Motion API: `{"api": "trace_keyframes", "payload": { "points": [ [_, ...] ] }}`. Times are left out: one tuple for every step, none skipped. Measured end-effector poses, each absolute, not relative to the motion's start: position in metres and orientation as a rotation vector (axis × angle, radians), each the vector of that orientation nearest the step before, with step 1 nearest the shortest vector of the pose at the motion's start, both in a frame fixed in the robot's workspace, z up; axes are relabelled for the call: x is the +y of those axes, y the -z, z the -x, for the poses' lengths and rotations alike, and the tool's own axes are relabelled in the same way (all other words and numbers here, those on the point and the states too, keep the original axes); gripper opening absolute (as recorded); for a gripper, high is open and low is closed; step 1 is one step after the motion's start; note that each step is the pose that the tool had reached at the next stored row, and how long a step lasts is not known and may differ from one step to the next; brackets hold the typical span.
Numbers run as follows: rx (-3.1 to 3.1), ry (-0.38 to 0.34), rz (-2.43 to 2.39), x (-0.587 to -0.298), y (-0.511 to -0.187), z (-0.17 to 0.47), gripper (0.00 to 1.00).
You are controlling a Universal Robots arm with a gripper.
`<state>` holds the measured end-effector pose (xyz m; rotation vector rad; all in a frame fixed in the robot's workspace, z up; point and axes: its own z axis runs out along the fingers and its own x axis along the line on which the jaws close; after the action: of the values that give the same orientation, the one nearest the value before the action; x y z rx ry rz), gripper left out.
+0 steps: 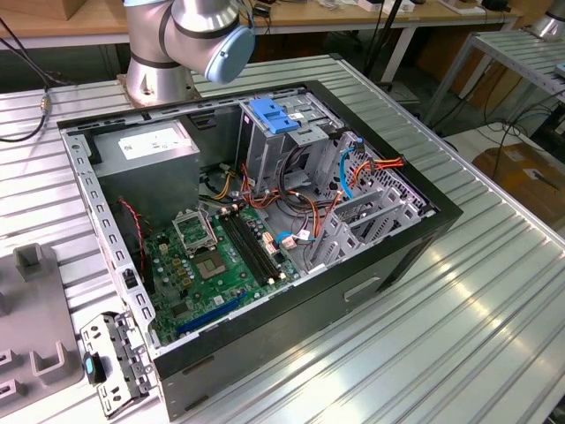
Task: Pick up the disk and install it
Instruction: 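Pick up the disk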
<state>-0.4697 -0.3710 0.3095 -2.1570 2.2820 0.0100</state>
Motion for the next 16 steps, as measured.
{"api": "trace_keyframes", "payload": {
  "points": [
    [2.282, -0.010, 2.157, -0.371, -0.310, 0.470, 0.37],
    [2.282, -0.010, 2.157, -0.371, -0.311, 0.470, 0.37],
    [2.282, -0.010, 2.157, -0.371, -0.312, 0.470, 0.37],
    [2.282, -0.010, 2.157, -0.371, -0.313, 0.470, 0.37],
    [2.282, -0.010, 2.157, -0.371, -0.313, 0.470, 0.37],
    [2.282, -0.010, 2.157, -0.371, -0.314, 0.470, 0.37],
    [2.282, -0.010, 2.157, -0.371, -0.315, 0.470, 0.37],
    [2.282, -0.009, 2.157, -0.371, -0.316, 0.470, 0.37],
    [2.282, -0.009, 2.157, -0.371, -0.316, 0.470, 0.37],
    [2.282, -0.009, 2.157, -0.371, -0.317, 0.470, 0.37],
    [2.282, -0.009, 2.157, -0.371, -0.318, 0.470, 0.37],
    [2.282, -0.009, 2.157, -0.371, -0.319, 0.470, 0.37],
    [2.282, -0.009, 2.157, -0.371, -0.319, 0.470, 0.37],
    [2.282, -0.009, 2.157, -0.371, -0.320, 0.470, 0.37],
    [2.282, -0.009, 2.157, -0.371, -0.321, 0.470, 0.37],
    [2.282, -0.009, 2.157, -0.371, -0.322, 0.470, 0.37]
  ]
}}
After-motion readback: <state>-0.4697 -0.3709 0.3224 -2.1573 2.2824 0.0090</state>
